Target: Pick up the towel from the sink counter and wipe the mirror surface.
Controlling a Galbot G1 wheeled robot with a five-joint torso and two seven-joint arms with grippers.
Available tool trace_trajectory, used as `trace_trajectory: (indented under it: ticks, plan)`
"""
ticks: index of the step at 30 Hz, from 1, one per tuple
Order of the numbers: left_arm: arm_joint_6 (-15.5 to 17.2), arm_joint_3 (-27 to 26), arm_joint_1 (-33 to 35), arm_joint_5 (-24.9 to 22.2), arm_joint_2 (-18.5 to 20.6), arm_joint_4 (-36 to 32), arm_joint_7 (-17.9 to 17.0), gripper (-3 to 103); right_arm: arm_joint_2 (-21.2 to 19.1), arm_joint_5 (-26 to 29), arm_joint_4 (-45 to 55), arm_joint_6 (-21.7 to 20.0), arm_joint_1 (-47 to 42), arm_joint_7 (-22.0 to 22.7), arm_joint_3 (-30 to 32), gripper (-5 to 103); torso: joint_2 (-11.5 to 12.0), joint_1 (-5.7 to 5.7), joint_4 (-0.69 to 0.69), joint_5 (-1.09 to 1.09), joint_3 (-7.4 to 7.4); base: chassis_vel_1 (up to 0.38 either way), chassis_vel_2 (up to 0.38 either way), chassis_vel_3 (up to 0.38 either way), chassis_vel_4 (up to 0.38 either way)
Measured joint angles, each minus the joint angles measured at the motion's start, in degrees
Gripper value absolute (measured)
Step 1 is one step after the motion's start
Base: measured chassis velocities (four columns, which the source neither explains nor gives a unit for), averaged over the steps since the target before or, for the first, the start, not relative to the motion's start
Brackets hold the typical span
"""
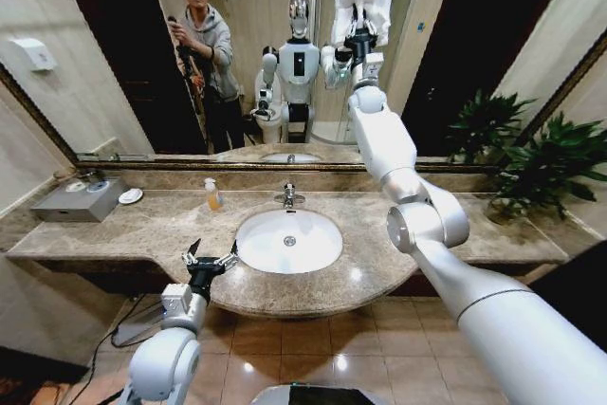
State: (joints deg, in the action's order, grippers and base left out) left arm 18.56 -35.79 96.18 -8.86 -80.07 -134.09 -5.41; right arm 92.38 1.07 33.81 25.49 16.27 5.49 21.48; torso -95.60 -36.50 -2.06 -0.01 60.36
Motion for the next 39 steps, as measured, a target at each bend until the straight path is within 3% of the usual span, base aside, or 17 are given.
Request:
trace_trajectory:
  ticks: [7, 12, 18, 23, 30, 35, 38, 39]
  plan:
    - [0.0, 0.0, 0.0, 0.0, 0.0, 0.0, 0.0, 100, -0.17, 0.65, 6.76, -3.12, -2.04, 4.05, 1.34, 9, 0.01, -0.03, 0.02, 0.02, 0.01, 0.0, 0.0, 0.0, 0.0]
    - [0.0, 0.0, 0.0, 0.0, -0.01, 0.0, 0.0, 100, -0.21, 1.18, 7.85, -3.85, -2.55, 4.37, 1.12, 9, 0.01, -0.03, 0.03, 0.02, 0.01, 0.0, 0.0, 0.0, 0.0]
    - [0.0, 0.0, 0.0, 0.0, 0.0, 0.0, 0.0, 100, -0.21, 1.6, 6.26, -3.61, -3.09, 0.09, -1.7, 9, 0.01, -0.02, -0.01, 0.0, 0.01, 0.0, 0.0, 0.0, 0.0]
    - [0.0, 0.0, 0.0, 0.0, 0.0, 0.0, 0.0, 100, -0.3, 0.23, 3.13, -2.58, -2.35, -2.9, -3.82, 9, 0.0, 0.0, 0.06, 0.01, 0.0, 0.0, 0.0, 0.0, 0.0]
    - [0.0, 0.0, 0.0, 0.0, 0.0, 0.0, 0.0, 100, -0.29, 1.23, 5.43, -2.83, -4.65, -6.19, -8.41, 9, 0.01, -0.01, -0.01, -0.01, 0.01, 0.0, 0.0, 0.0, 0.0]
    - [0.0, 0.0, 0.0, 0.0, 0.0, 0.0, 0.0, 100, -0.23, 4.43, 8.2, -1.01, -6.1, -12.79, -9.53, 9, 0.02, -0.03, -0.03, -0.01, 0.01, 0.0, 0.0, 0.0, 0.0]
    - [0.0, 0.0, 0.0, 0.0, 0.0, 0.0, 0.0, 100, -0.22, 4.48, 9.18, -1.81, -6.53, -11.32, -9.33, 9, 0.02, -0.02, -0.02, -0.01, 0.01, 0.0, 0.0, 0.0, 0.0]
    - [0.0, 0.0, 0.0, 0.0, 0.0, 0.0, 0.0, 100, -0.23, 3.91, 10.24, -3.41, -6.97, -8.2, -8.79, 9, 0.02, -0.02, 0.01, 0.01, 0.01, 0.0, 0.0, 0.0, 0.0]
